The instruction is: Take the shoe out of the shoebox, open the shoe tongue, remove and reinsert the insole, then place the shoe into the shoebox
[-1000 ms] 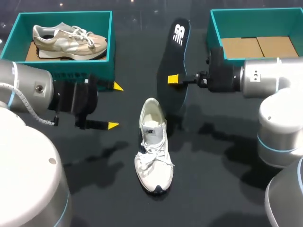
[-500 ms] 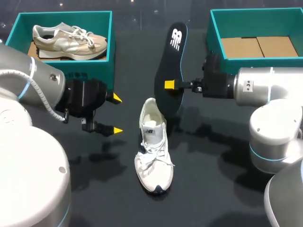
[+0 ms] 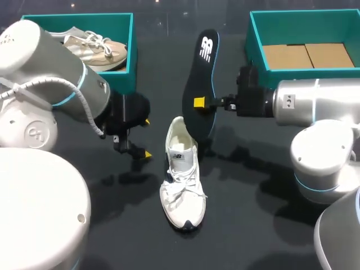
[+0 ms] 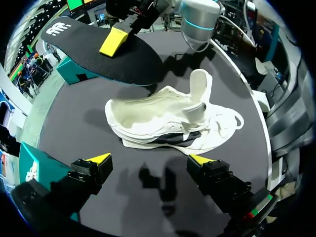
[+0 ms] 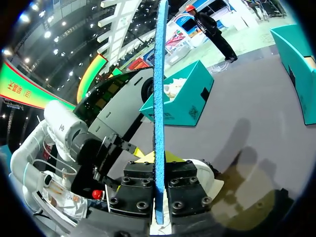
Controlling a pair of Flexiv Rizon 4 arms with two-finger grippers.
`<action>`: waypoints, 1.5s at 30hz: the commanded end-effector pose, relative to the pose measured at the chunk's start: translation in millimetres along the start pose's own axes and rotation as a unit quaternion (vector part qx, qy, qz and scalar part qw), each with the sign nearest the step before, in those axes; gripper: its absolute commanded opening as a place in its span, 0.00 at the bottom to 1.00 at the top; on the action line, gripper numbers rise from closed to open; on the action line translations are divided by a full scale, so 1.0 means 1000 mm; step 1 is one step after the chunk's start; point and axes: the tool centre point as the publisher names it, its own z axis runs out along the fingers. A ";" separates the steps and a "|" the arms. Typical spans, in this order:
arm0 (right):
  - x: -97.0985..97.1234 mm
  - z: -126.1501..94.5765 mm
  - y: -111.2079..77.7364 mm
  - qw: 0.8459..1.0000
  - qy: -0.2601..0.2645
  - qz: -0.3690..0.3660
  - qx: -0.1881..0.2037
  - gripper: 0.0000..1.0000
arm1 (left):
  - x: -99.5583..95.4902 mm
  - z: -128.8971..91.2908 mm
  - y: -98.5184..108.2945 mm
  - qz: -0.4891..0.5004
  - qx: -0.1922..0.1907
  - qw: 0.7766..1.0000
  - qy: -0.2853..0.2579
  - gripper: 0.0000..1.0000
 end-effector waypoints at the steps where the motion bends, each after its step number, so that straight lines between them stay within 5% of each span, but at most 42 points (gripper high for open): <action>1: 0.002 0.003 0.000 1.000 -0.006 0.001 0.001 0.00 | 0.001 0.002 -0.003 -0.001 -0.072 0.997 -0.004 1.00; 6: 0.004 0.008 0.000 1.000 -0.005 -0.020 -0.002 0.00 | 0.000 0.003 -0.003 0.004 -0.068 0.998 -0.007 1.00; 17: 0.005 0.025 -0.001 0.996 0.011 -0.090 -0.010 0.00 | -0.008 0.025 0.007 0.025 0.014 0.999 0.040 1.00; 45: -0.004 0.049 -0.010 0.983 0.117 -0.143 -0.005 0.00 | -0.011 0.062 0.007 0.033 0.049 0.998 0.034 1.00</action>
